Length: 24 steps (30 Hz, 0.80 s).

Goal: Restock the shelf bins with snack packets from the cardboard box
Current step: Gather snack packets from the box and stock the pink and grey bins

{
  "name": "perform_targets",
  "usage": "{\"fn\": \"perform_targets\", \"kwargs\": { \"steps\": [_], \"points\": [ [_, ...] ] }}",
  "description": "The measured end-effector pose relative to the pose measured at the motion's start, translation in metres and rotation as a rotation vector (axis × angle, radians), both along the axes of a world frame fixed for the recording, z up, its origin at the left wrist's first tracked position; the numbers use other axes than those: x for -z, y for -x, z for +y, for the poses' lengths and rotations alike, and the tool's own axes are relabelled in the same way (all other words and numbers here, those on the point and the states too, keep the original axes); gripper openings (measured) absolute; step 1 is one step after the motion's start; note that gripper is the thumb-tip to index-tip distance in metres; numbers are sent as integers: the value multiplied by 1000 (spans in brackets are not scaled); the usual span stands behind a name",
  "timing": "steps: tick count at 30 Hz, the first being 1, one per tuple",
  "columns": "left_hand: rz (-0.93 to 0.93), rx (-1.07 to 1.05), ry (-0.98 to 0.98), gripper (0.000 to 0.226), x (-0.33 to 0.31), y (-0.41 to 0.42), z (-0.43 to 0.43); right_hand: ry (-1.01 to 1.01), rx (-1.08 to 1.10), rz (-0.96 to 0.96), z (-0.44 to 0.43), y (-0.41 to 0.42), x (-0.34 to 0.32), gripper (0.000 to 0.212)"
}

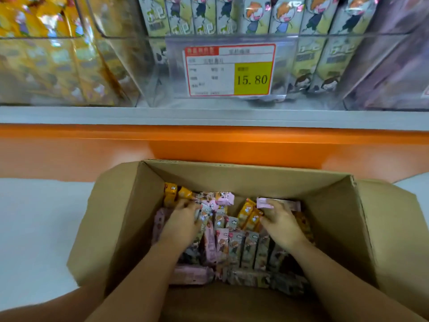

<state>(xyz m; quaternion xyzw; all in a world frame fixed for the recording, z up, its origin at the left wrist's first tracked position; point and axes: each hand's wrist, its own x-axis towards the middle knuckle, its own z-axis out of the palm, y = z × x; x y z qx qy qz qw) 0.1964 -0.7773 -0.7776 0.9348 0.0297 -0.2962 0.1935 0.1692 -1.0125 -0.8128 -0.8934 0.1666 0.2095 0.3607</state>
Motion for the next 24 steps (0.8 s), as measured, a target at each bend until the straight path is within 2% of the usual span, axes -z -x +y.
{"fn": "perform_targets", "kwargs": {
  "steps": [4, 7, 11, 15, 19, 22, 24],
  "points": [
    [46, 71, -26, 55, 12, -7, -5, 191, -176, 41, -11, -13, 20, 62],
    [6, 96, -110, 55, 21, -10, -6, 308, -273, 95, -15, -14, 30, 67],
    [-96, 211, -261, 54, 26, -15, -13, 444, -276, 58, -14, -17, 32, 58],
    [-97, 296, -273, 55, 33, -23, -22, 309, -201, 111, -16, -20, 39, 45],
    [-107, 428, -418, 63, 45, -29, -33, 154, -138, 97, -19, -17, 41, 46],
    [-104, 396, -458, 65, 50, -35, -37, 125, -169, 65, -19, -16, 29, 53],
    [-125, 375, -430, 57, 47, -38, -37, 80, -183, 45, -17, -15, 16, 47]
  ]
}}
